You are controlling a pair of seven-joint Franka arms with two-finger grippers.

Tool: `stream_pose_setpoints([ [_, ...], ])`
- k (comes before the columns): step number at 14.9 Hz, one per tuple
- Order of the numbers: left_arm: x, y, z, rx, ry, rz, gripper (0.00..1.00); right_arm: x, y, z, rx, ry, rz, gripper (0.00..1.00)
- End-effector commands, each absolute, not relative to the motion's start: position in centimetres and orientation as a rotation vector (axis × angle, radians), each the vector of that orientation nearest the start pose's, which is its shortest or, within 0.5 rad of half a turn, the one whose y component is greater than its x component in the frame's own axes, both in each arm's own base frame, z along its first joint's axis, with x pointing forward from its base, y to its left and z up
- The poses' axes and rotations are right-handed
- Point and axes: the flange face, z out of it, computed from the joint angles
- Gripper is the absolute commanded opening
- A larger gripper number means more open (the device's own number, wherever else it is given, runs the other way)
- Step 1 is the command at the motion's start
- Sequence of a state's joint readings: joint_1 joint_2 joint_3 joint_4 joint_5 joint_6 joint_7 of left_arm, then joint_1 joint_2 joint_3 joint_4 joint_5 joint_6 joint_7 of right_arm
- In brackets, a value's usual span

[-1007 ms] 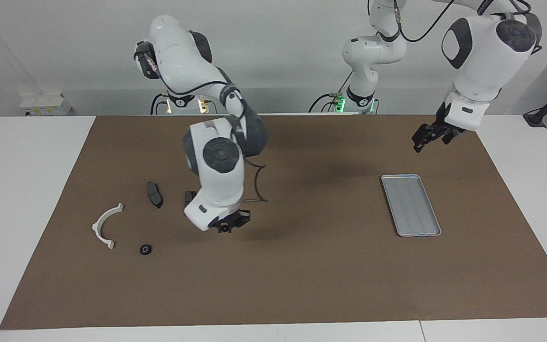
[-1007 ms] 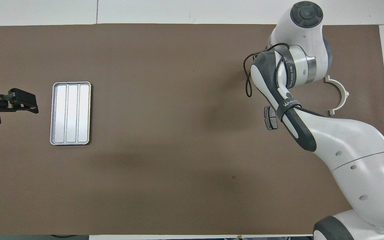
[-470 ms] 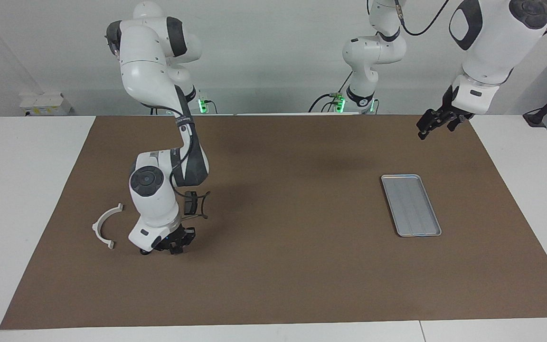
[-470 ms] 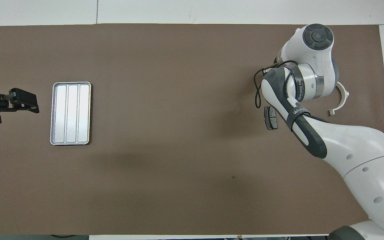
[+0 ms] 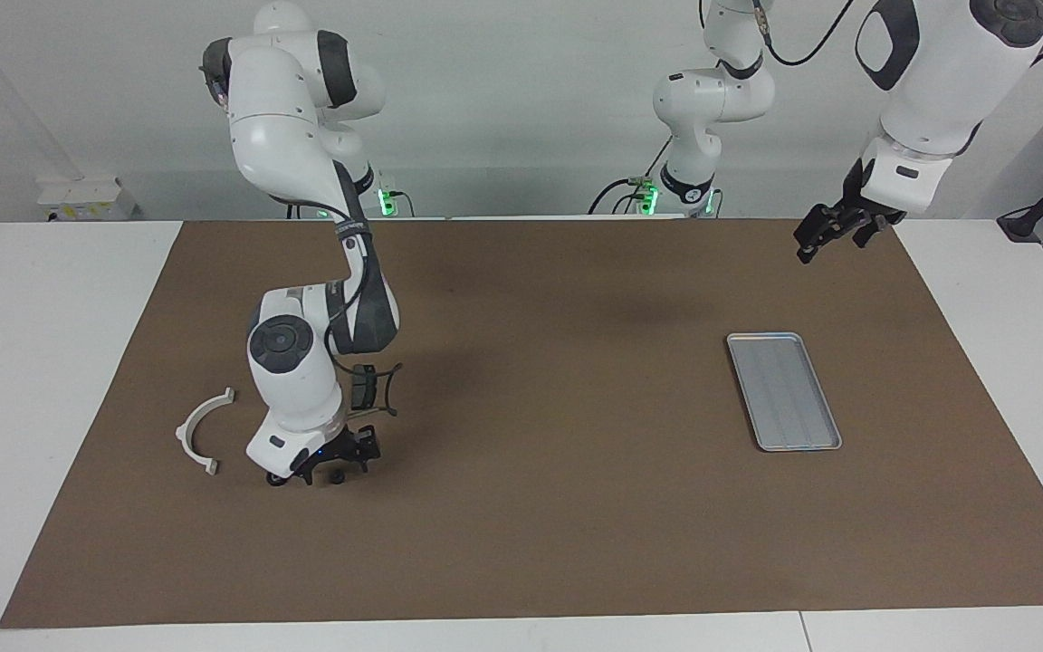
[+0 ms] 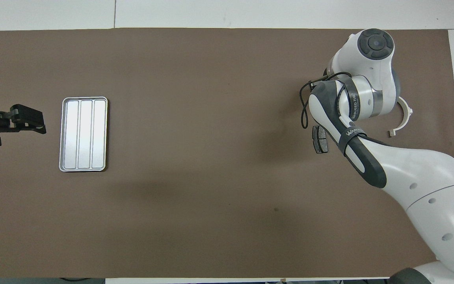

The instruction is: Place bearing gear from tray to pile

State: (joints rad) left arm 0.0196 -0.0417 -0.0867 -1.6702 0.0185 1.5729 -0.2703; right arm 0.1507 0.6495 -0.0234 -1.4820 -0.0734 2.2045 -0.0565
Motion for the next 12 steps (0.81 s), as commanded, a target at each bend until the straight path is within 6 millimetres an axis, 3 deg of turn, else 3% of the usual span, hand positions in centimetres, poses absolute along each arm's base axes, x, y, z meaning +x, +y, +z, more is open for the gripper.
stream_pose_setpoints([
  [1, 53.0, -3.5, 60.5, -3.089, -0.307, 0.088, 1.00, 70.9, 8.9, 30.9, -3.183, -0.398, -0.136, 1.00],
  [5, 53.0, -3.5, 60.5, -3.089, -0.309, 0.088, 1.00, 71.0, 8.6, 31.5, -3.180, -0.380, -0.150, 1.00],
  [7, 53.0, -3.5, 60.5, -3.089, -0.307, 0.088, 1.00, 71.2, 7.4, 32.2, -3.183, -0.353, -0.166, 1.00],
  [12, 53.0, -3.5, 60.5, -3.089, -0.309, 0.088, 1.00, 70.8, 5.6, 36.0, -3.189, -0.317, -0.182, 1.00],
])
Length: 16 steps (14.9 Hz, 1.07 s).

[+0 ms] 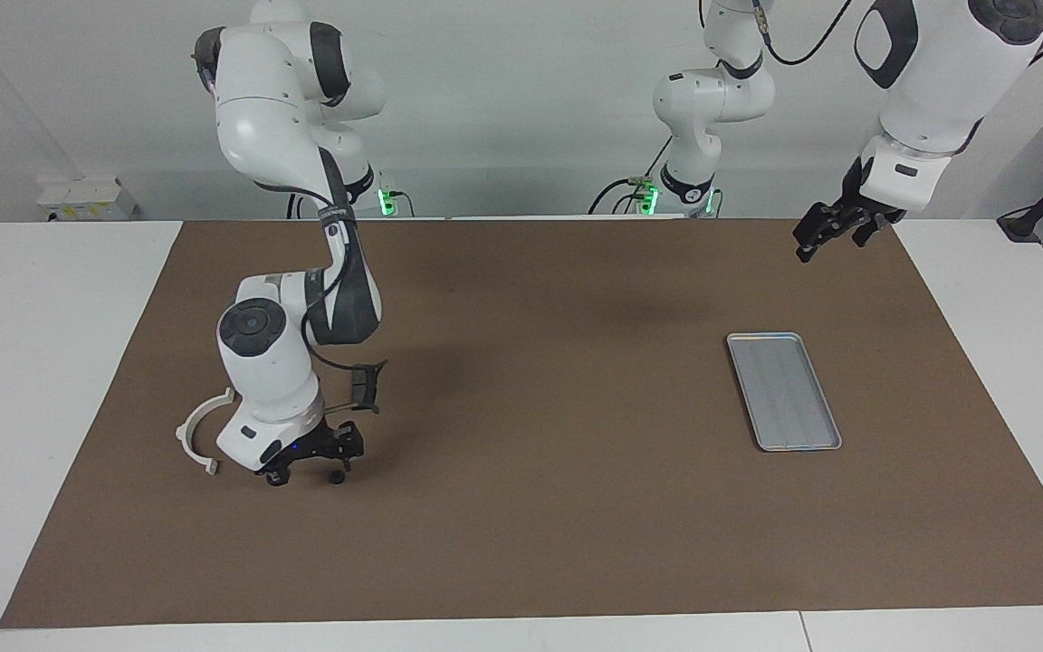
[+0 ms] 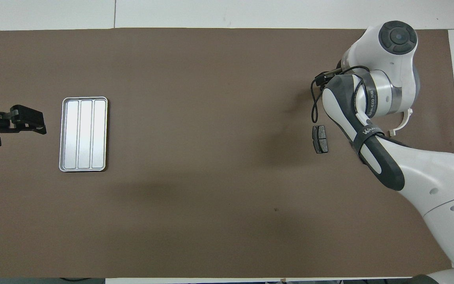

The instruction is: Place bearing gear from tray to pile

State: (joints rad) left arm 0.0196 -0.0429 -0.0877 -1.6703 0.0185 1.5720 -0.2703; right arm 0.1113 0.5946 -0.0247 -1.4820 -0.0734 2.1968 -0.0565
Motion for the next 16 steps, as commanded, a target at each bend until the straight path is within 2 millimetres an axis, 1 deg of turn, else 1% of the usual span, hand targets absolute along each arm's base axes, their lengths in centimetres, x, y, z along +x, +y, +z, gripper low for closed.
stream_pose_setpoints([
  [1, 53.0, -3.5, 60.5, -3.089, -0.309, 0.088, 1.00, 70.3, 5.7, 37.6, -3.190, -0.317, -0.163, 1.00],
  [2, 53.0, -3.5, 60.5, -3.089, -0.309, 0.088, 1.00, 69.5, 5.3, 39.9, -3.192, -0.304, -0.143, 1.00],
  [4, 53.0, -3.5, 60.5, -3.089, -0.309, 0.088, 1.00, 67.0, 4.9, 44.6, -3.191, -0.289, -0.111, 1.00],
  [5, 53.0, -3.5, 60.5, -3.089, -0.309, 0.088, 1.00, 65.4, 4.6, 47.0, -3.192, -0.282, -0.103, 1.00],
  [6, 53.0, -3.5, 60.5, -3.089, -0.307, 0.088, 1.00, 63.3, 4.4, 49.8, -3.192, -0.278, -0.108, 1.00],
  [7, 53.0, -3.5, 60.5, -3.089, -0.309, 0.088, 1.00, 61.2, 4.2, 52.1, -3.193, -0.269, -0.101, 1.00],
  [9, 53.0, -3.5, 60.5, -3.089, -0.309, 0.088, 1.00, 57.6, 3.8, 56.1, -3.176, -0.240, -0.074, 1.00],
  [11, 53.0, -3.5, 60.6, -3.089, -0.309, 0.088, 1.00, 54.8, 3.9, 59.8, -3.154, -0.229, -0.063, 1.00],
  [14, 53.0, -3.5, 60.5, -3.089, -0.309, 0.088, 1.00, 51.8, 4.1, 62.7, -3.133, -0.226, 0.029, 1.00],
  [16, 53.0, -3.5, 60.5, -3.089, -0.309, 0.088, 1.00, 51.1, 4.1, 63.5, -3.132, -0.198, 0.082, 1.00],
])
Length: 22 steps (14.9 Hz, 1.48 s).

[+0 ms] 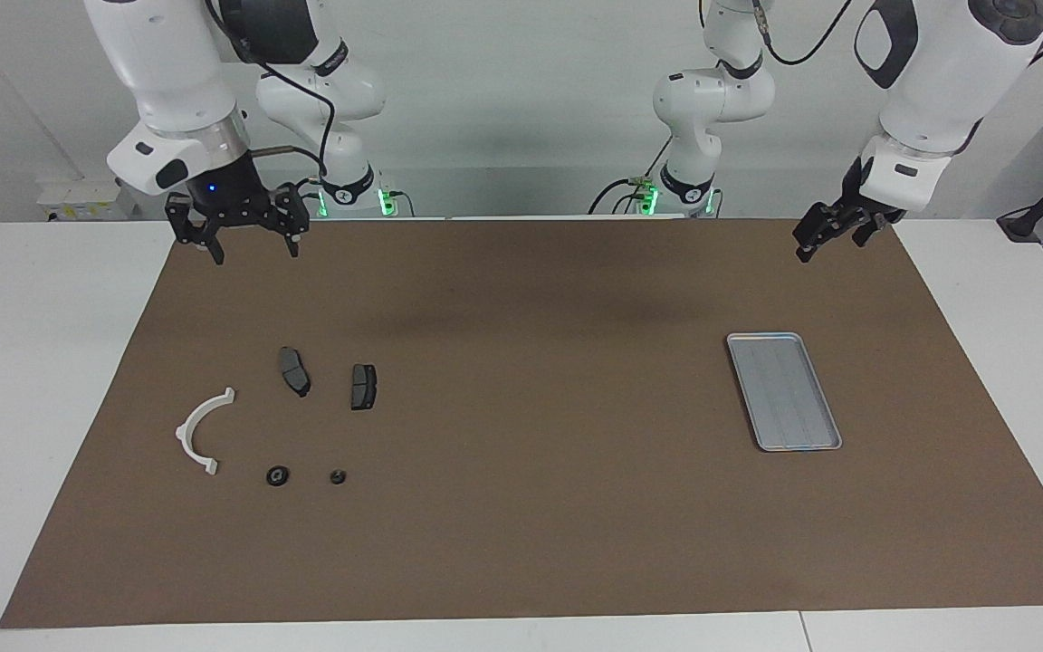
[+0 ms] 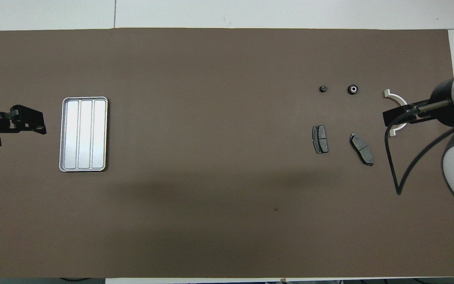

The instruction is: Place bearing gear from tray to pile

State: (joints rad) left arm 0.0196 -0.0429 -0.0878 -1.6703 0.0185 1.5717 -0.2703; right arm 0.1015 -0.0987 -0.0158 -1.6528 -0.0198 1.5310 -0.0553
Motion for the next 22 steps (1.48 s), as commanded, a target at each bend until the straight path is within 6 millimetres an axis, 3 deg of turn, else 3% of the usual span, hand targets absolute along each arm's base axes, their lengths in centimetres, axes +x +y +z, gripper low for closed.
stream_pose_setpoints([
  [1, 53.0, -3.5, 60.5, -3.089, -0.309, 0.088, 1.00, 51.0, 4.2, 63.6, -3.135, -0.183, 0.101, 1.00],
  [14, 53.0, -3.5, 60.5, -3.089, -0.309, 0.088, 1.00, 50.8, 4.5, 63.6, -3.148, -0.187, 0.118, 1.00],
  [22, 53.0, -3.5, 60.5, -3.089, -0.309, 0.088, 1.00, 51.2, 2.7, 64.8, -3.148, -0.132, 0.060, 1.00],
])
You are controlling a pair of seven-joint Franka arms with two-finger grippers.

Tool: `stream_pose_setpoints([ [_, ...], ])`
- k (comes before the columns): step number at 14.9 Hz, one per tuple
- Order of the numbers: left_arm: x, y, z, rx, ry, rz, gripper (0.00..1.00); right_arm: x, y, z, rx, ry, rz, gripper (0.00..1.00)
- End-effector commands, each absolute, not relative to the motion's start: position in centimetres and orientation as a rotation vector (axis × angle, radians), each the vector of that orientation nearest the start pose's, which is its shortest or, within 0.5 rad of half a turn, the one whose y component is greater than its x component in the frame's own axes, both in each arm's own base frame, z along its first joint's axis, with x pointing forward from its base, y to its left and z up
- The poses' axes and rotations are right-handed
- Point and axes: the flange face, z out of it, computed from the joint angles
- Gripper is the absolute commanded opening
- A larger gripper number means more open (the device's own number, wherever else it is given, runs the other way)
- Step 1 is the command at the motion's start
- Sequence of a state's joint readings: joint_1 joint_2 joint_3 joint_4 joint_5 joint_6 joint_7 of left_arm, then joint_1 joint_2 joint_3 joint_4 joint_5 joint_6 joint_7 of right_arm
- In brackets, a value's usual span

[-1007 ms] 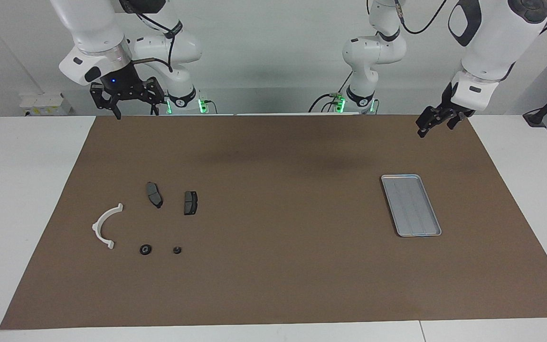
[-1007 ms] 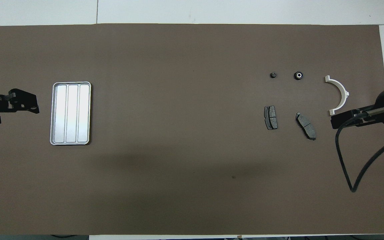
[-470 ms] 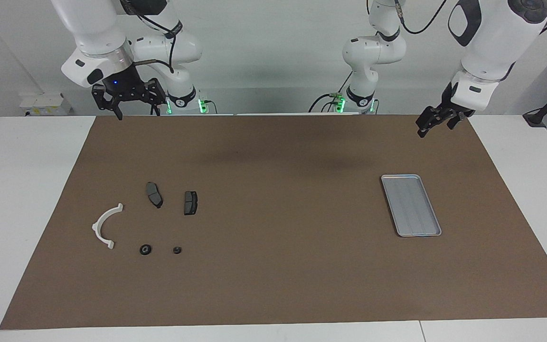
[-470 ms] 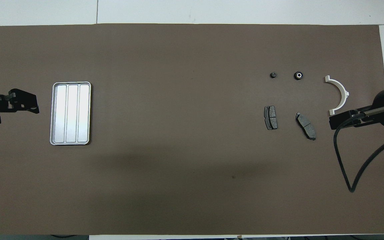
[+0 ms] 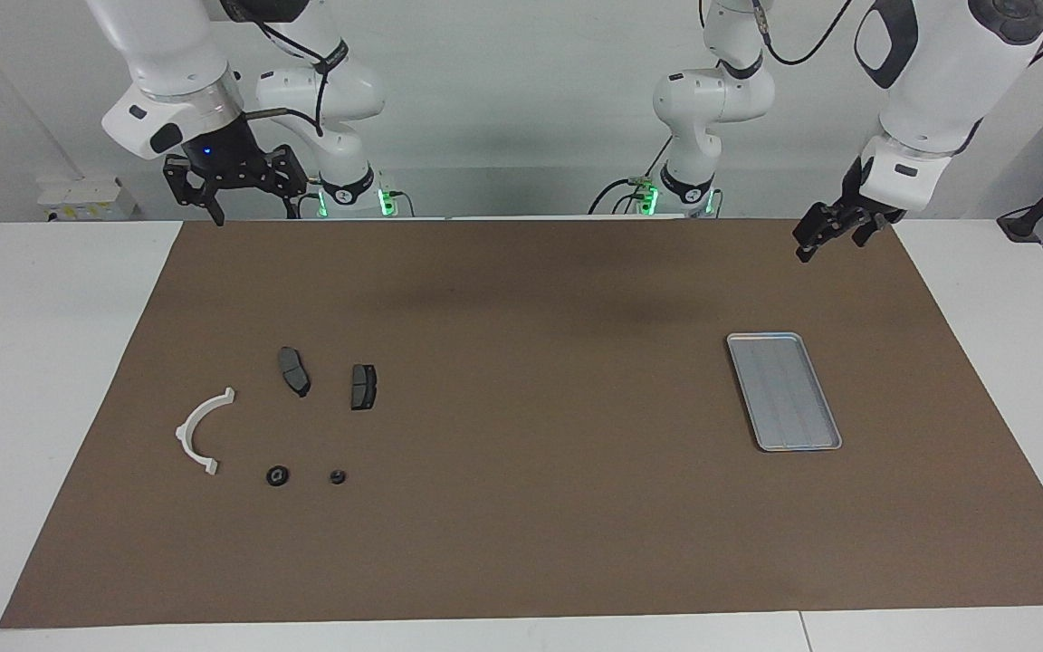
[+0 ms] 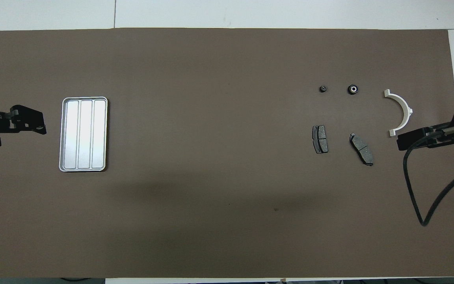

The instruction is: Place bearing gear from tray to pile

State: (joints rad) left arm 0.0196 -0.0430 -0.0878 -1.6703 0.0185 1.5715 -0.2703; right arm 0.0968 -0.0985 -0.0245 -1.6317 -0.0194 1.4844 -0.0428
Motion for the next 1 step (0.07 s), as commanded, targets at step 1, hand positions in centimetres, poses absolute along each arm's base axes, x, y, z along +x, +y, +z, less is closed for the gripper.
stream_pose_setpoints([
  [1, 52.92, -3.52, 60.63, -3.089, -0.309, 0.085, 1.00, 51.22, 2.11, 64.86, -3.148, -0.115, 0.058, 1.00],
])
